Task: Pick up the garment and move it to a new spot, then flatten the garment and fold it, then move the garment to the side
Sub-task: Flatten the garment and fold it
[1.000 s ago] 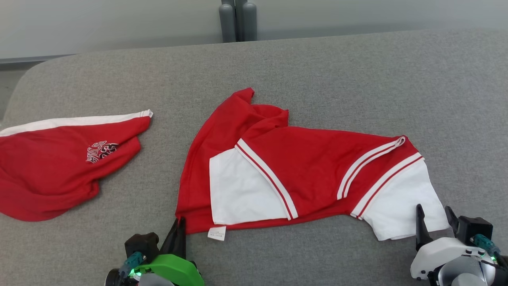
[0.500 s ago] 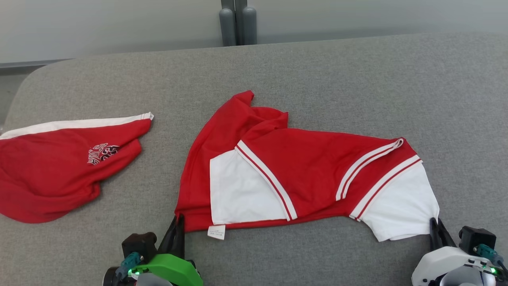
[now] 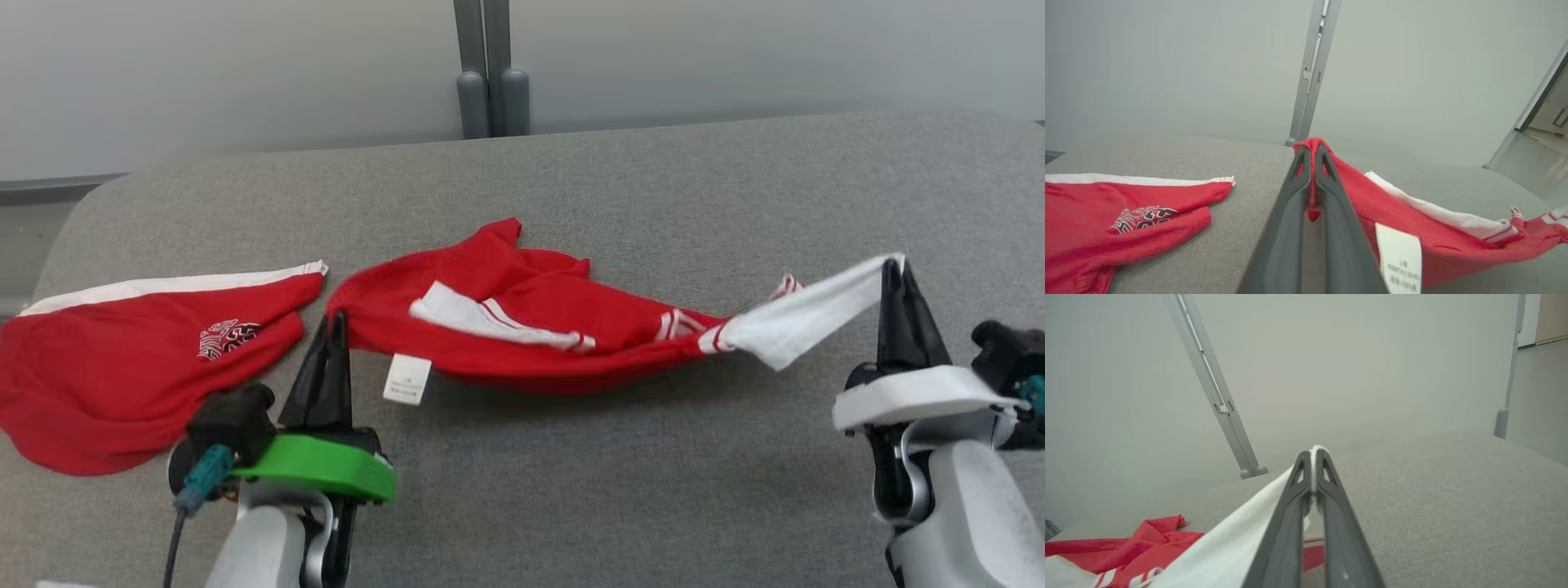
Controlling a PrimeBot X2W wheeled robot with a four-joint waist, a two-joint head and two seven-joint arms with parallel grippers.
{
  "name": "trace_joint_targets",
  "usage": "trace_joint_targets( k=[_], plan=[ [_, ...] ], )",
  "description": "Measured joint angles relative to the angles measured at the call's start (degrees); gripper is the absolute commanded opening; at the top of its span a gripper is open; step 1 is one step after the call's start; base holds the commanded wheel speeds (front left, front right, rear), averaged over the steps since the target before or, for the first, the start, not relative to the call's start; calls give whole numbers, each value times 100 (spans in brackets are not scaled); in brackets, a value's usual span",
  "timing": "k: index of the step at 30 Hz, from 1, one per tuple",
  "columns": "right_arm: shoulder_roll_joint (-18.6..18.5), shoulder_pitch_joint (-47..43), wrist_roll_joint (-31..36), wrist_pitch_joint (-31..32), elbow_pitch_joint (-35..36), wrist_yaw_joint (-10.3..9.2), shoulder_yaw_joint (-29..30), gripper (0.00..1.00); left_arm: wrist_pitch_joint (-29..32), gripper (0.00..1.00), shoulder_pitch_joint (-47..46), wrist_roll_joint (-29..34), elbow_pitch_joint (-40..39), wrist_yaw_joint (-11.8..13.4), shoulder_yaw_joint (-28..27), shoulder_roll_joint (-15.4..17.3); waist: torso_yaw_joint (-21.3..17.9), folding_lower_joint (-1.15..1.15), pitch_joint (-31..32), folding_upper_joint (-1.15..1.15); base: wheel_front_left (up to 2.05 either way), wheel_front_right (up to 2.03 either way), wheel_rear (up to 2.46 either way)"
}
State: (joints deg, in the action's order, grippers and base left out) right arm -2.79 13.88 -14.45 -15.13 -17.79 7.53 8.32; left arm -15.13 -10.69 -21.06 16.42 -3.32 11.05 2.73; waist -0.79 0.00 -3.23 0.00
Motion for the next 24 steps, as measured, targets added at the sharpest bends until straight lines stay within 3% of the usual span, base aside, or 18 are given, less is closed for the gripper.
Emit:
trace_joint_targets(
  k=[5, 14, 24],
  plan=[
    [-189, 801, -244, 0, 437, 0, -53, 0, 0, 0, -811, 457, -365, -231, -302, 31, -11, 0, 184, 0, 0, 0, 0],
    [-705, 1953, -579, 0, 664, 0, -131, 0, -1, 0, -2202, 672, -131, -377, -541, 691, -67, 0, 221, 0, 0, 0, 0],
    [-1039, 3249, -566, 36, 174, 2, -137, 0, 316, 0, -3390, 654, 238, -388, -588, 1047, -100, 0, -415, 0, 0, 0, 0]
  ],
)
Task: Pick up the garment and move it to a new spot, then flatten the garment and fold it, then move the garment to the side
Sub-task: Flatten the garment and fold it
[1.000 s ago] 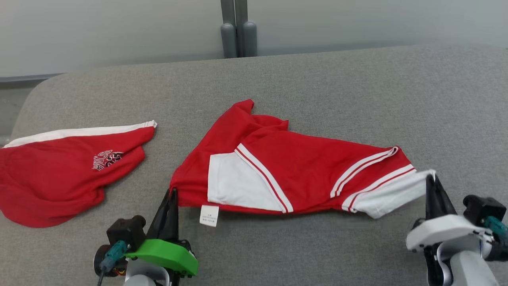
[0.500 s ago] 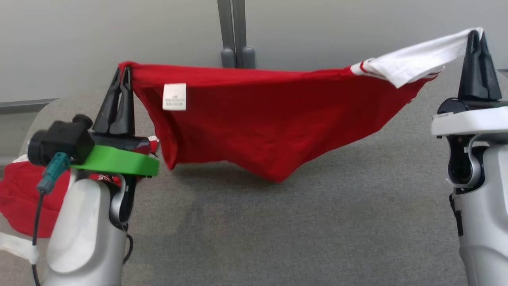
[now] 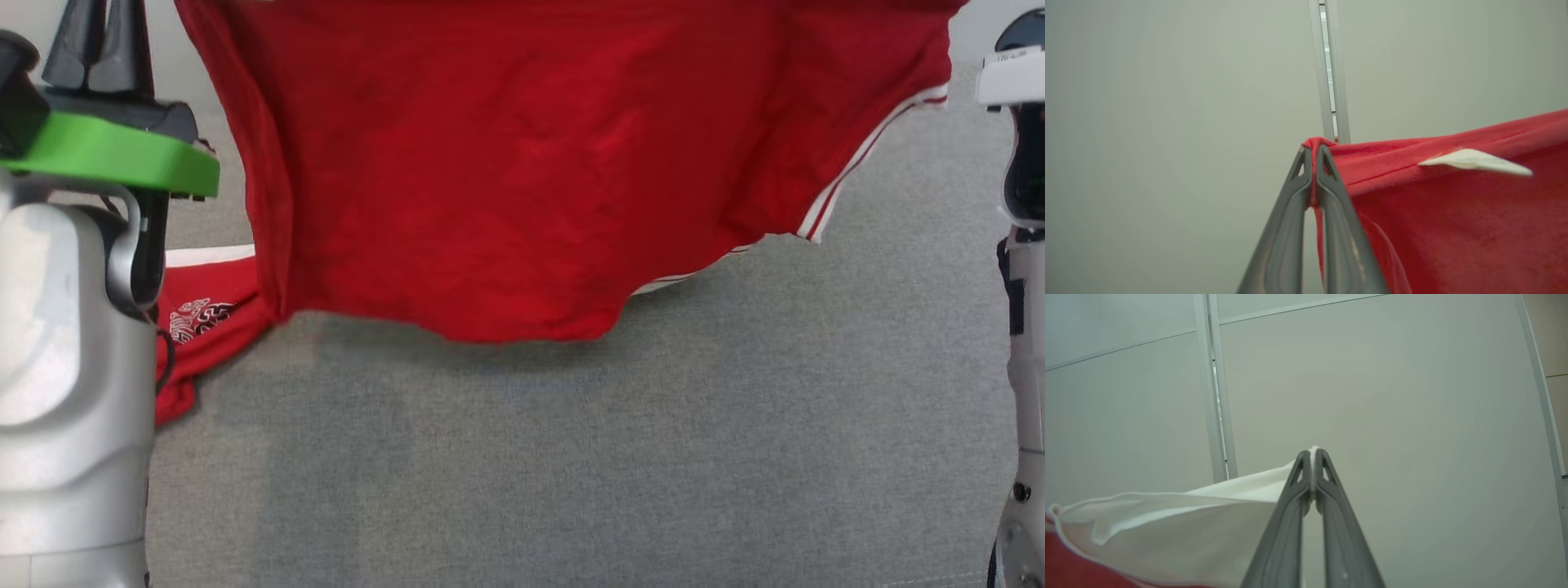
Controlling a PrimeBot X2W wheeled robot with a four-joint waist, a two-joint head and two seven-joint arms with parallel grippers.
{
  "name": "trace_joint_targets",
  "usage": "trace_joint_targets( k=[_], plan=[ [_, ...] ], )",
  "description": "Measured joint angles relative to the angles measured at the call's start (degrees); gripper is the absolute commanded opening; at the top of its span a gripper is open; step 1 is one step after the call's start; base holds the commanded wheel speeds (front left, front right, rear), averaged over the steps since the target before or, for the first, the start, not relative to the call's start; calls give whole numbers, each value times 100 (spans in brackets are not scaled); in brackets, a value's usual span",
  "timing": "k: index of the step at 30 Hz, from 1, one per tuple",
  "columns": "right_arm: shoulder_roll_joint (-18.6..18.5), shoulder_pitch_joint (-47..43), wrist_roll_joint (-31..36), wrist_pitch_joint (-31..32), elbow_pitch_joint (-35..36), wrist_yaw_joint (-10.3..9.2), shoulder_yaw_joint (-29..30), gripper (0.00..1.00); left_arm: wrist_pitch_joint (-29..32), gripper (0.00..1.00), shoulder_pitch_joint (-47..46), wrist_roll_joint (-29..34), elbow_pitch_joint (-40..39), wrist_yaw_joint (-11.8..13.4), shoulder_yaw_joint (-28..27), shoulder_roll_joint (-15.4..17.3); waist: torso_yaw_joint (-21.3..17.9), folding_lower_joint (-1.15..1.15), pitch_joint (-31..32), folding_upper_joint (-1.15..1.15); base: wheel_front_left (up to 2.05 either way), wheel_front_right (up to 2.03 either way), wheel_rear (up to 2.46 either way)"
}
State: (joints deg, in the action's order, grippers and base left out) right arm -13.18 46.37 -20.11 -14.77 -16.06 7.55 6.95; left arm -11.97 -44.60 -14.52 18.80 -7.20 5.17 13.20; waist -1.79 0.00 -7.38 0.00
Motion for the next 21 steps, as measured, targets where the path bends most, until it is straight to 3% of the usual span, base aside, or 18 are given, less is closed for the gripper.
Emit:
trace_joint_targets(
  k=[7, 15, 21],
  plan=[
    [-183, 1597, 583, 5, -869, 0, -124, 0, 75, 0, -1434, 313, 515, 122, 129, 119, -49, 0, -825, 0, 0, 0, 0],
    [-476, 3882, 1567, -29, -1302, 7, 399, 0, -268, 0, -3662, 578, 1241, 420, 93, 86, -94, 1, -1858, 0, 0, 0, 0],
    [-452, 3975, 1631, -29, -1411, 27, 690, 0, -320, 0, -3856, 566, 1562, 417, -10, 47, -123, 1, -2427, 0, 0, 0, 0]
  ],
)
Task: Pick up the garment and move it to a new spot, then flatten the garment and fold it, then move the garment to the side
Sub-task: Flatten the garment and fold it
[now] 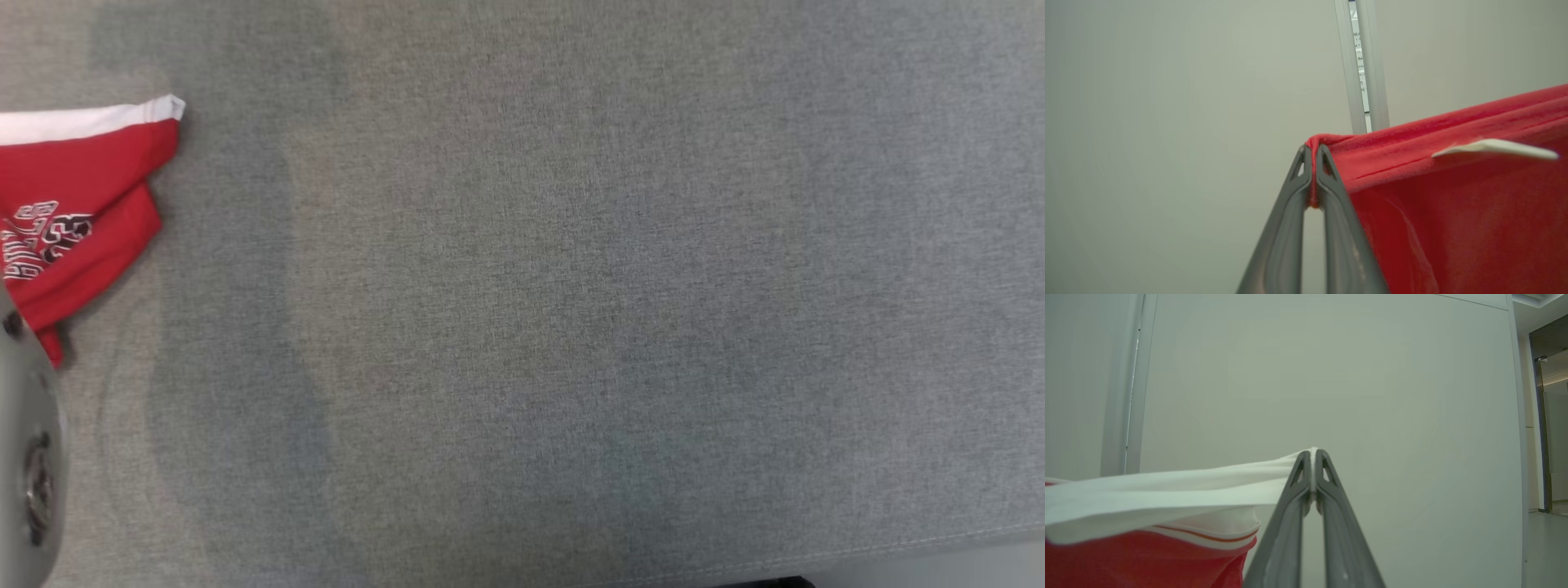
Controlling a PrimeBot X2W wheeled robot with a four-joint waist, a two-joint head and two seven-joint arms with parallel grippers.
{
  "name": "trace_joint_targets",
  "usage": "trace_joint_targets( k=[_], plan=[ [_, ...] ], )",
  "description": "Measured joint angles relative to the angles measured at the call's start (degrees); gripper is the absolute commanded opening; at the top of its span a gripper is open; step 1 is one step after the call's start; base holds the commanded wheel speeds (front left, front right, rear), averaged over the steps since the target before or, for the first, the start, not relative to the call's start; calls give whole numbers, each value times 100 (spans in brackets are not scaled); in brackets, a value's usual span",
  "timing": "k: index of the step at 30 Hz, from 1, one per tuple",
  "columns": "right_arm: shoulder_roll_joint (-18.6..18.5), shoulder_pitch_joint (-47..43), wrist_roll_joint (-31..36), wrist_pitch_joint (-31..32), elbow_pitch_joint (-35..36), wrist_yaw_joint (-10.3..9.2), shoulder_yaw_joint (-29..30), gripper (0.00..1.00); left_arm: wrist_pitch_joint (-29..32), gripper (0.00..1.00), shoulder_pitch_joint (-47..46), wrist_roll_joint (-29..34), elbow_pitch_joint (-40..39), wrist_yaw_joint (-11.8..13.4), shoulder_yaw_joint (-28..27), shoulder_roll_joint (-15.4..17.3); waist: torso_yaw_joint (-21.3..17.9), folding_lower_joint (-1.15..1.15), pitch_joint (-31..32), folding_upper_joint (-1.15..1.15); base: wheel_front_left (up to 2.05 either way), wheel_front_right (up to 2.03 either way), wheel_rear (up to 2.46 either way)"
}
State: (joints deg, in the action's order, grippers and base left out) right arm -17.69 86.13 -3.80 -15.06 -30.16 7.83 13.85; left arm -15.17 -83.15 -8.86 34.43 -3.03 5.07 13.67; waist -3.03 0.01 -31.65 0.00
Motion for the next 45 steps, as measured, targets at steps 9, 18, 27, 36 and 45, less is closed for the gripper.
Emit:
trace_joint_targets(
  k=[9, 18, 27, 36, 45],
  plan=[
    [516, -2586, -802, 1, 610, 4, 16, 0, -1, 0, 2262, -194, -174, -55, -483, -468, -158, 0, -493, 0, 0, 0, 0],
    [711, -4968, -1223, 2, 787, -21, -660, 0, -3, 0, 4489, -229, -235, -152, -1069, -970, -194, -1, -96, 0, 0, 0, 0],
    [594, -6277, -1422, 1, 430, -20, -1058, 0, -5, 0, 5839, -410, -216, -201, -1047, -1103, -148, -2, 648, 0, 0, 0, 0],
    [652, -7196, -1600, 1, 201, -21, -1312, 0, -1, 0, 6879, -821, -210, -56, -680, -1112, -85, -2, 1502, 0, 0, 0, 0],
    [505, -7825, -1684, 1, -248, -21, -1673, 0, 2, 0, 7819, -876, -209, 8, -612, -1111, -14, -2, 2299, 0, 0, 0, 0]
  ],
)
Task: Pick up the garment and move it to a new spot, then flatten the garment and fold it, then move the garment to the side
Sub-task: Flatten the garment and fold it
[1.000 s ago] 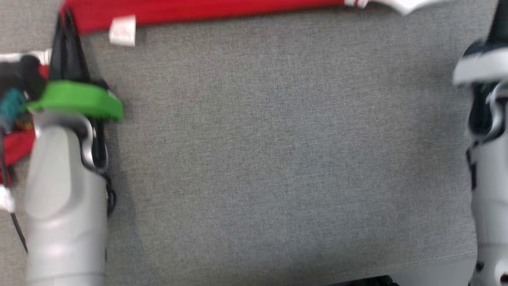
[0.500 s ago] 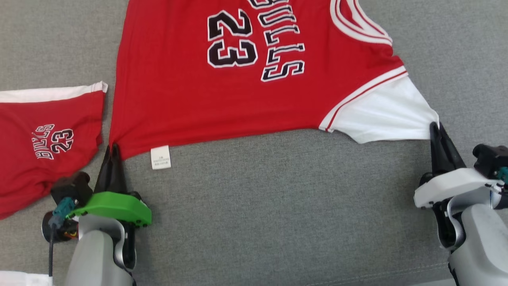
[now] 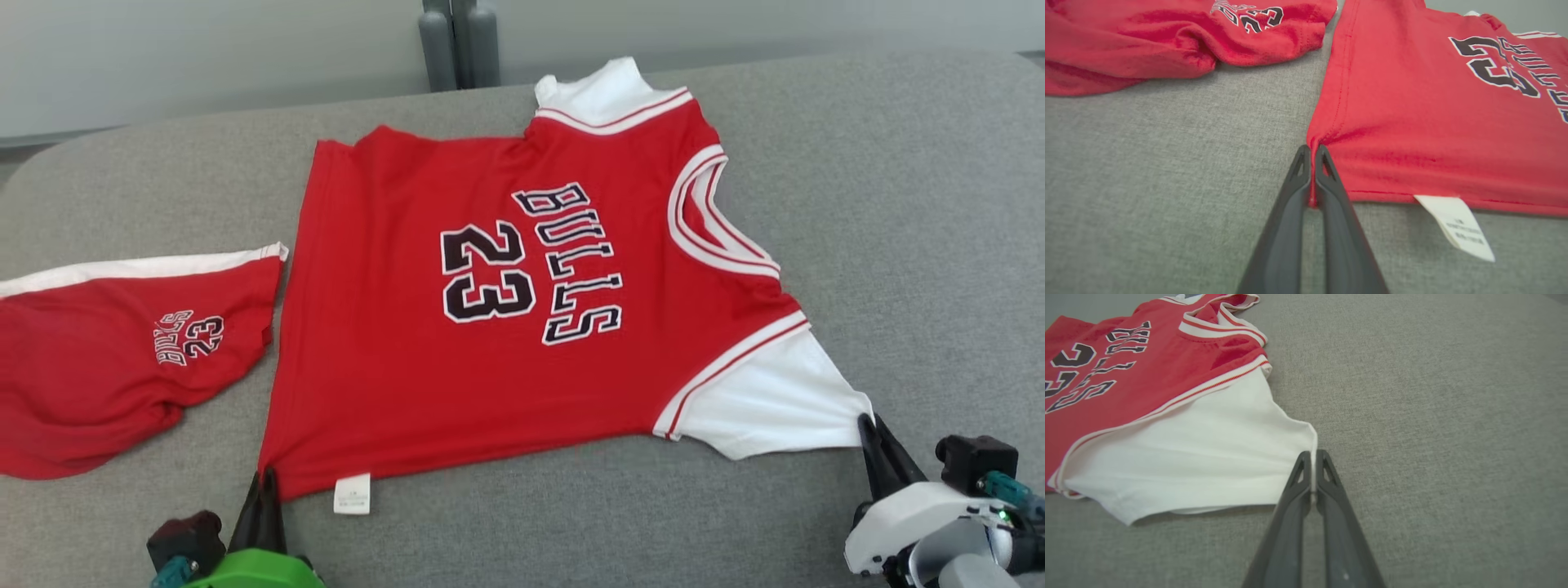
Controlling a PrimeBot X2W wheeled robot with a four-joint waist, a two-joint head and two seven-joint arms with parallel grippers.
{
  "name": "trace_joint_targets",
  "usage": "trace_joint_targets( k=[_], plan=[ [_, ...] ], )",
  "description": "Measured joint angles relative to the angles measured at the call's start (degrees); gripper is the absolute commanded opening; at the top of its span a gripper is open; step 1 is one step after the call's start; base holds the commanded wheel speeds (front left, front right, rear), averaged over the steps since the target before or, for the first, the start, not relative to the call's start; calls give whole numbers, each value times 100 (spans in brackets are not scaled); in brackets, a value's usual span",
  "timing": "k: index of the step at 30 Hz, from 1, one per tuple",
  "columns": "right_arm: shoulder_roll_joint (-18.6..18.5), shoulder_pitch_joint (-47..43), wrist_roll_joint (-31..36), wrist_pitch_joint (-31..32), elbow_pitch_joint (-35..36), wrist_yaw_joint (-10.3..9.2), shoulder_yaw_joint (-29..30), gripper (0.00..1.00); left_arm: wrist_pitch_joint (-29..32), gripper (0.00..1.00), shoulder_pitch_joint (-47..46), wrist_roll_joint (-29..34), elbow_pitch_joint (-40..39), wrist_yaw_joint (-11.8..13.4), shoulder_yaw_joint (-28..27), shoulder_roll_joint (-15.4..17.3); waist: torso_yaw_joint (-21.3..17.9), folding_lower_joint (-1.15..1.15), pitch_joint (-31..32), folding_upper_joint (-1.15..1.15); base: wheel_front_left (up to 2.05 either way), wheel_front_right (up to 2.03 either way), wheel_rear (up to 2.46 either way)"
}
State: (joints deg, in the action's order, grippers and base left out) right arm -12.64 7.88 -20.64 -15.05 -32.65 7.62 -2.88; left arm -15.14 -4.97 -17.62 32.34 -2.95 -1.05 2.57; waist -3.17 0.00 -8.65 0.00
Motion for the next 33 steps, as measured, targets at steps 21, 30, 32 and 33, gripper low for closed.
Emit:
trace_joint_targets(
  k=[21, 30, 32, 33],
  plan=[
    [-3, -824, -668, 0, 294, 0, 67, 0, 2, 0, 880, -265, -426, 114, 99, -12, 61, 0, 896, 0, 0, 0, 0],
    [65, 281, -680, 0, 444, -7, -104, 0, 1, 0, 94, -390, -582, -4, 397, 9, 85, 0, 561, 0, 0, 0, 0],
    [69, 579, -627, 0, 280, -8, -151, 0, 1, 0, -127, -425, -512, 27, 475, 12, 93, 0, 460, 0, 0, 0, 0],
    [69, 692, -602, 0, 227, -8, -165, 0, 1, 0, -220, -425, -482, 29, 511, 13, 97, 0, 419, 0, 0, 0, 0]
  ],
)
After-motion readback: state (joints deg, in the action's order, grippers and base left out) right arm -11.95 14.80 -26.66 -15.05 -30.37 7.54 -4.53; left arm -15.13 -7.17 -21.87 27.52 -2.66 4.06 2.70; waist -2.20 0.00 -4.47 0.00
